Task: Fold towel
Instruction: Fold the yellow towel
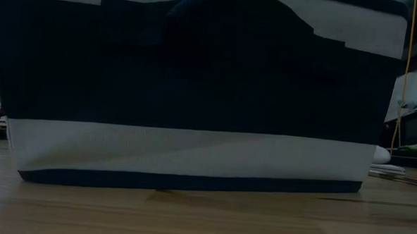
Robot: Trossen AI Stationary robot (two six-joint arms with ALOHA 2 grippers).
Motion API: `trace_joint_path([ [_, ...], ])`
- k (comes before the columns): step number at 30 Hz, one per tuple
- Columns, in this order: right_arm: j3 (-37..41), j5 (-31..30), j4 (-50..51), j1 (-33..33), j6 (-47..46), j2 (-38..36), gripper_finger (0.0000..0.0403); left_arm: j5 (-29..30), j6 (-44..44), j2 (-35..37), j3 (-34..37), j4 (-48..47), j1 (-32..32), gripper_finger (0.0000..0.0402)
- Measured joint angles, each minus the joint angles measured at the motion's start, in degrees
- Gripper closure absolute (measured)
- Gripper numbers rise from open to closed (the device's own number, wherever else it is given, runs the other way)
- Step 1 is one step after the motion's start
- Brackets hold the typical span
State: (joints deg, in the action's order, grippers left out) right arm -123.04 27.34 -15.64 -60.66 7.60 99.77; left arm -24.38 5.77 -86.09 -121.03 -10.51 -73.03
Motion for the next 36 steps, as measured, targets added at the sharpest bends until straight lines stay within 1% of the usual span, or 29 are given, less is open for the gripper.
trace_joint_path([
  [4, -3.5, 5.8, 7.3, 0.9, -2.1, -0.2, 0.0402, -2.2, -0.2, 3.1, 0.0, -4.1, 0.2, 0.0401],
  [9, -7.7, 14.2, 15.2, 1.9, -6.1, -0.2, 0.0402, -3.3, 1.6, 9.6, 0.0, -13.4, 0.2, 0.0401],
  [13, -9.6, 20.9, 20.5, 4.3, -12.1, -0.3, 0.0402, -4.1, 0.1, 14.8, -0.1, -22.0, 0.2, 0.0401],
  [16, -10.1, 26.0, 22.0, 6.4, -15.7, -0.3, 0.0402, -6.4, -2.6, 17.7, -0.1, -28.6, 0.2, 0.0401],
  [19, -10.1, 29.9, 22.0, 8.9, -18.4, -0.5, 0.0402, -8.1, -5.2, 20.1, -0.1, -32.8, 0.2, 0.0401],
  [22, -10.1, 31.1, 22.0, 12.0, -19.2, -0.7, 0.0402, -8.4, -6.0, 22.1, -0.1, -34.6, 0.2, 0.0402],
  [26, -10.1, 31.8, 22.1, 14.2, -19.4, -1.1, 0.0402, -8.9, -5.9, 24.8, -0.1, -35.1, 0.2, 0.0401],
  [32, -10.1, 32.2, 22.2, 16.5, -19.4, -1.4, 0.0402, -9.1, -6.0, 27.8, -0.1, -36.3, 0.2, 0.0401],
  [36, -10.1, 32.2, 22.2, 17.2, -19.4, -1.4, 0.0402, -9.3, -6.9, 28.9, -0.1, -39.5, 0.2, 0.0401],
])
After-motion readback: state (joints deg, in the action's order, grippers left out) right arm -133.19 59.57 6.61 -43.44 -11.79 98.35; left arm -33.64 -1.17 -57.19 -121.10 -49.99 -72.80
